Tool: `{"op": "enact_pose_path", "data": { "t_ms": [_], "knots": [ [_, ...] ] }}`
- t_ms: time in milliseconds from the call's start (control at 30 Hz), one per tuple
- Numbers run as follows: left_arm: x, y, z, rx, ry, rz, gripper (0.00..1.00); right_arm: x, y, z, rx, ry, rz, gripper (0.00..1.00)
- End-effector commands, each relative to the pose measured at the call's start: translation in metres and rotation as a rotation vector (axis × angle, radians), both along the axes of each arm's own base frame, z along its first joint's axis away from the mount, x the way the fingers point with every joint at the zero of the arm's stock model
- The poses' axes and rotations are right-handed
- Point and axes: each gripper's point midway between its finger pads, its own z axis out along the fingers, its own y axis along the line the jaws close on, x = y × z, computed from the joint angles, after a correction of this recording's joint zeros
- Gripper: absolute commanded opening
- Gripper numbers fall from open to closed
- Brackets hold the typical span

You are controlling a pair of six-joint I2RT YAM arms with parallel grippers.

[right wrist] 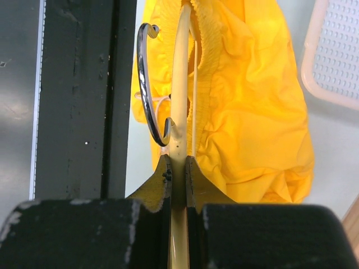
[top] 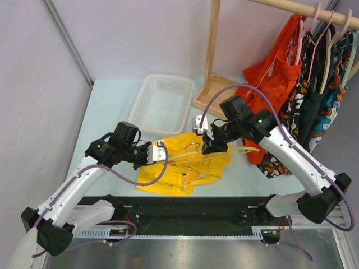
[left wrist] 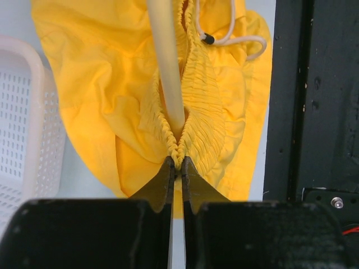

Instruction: Place the shorts on the hanger

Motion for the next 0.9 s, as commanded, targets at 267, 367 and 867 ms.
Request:
{"op": "enact_pose_path", "data": {
  "t_ms": [267, 367, 867],
  "knots": [
    [0.009, -0.028, 0.045, -0.148, -0.040, -0.004, 0.07, -0.006, 0.038, 0.031, 0.218, 0.039, 0.070, 0.00],
    [0.008, -0.028, 0.040, -0.158, -0.018, 0.015, 0.23, -0.010, 0.042, 0.031, 0.239, 0.068, 0.088, 0.00],
    [-0.004, -0.029, -0.006, -0.131, 0.133, 0.043, 0.49, -0.007, 0.050, 0.024, 0.294, 0.082, 0.080, 0.00]
  ]
}}
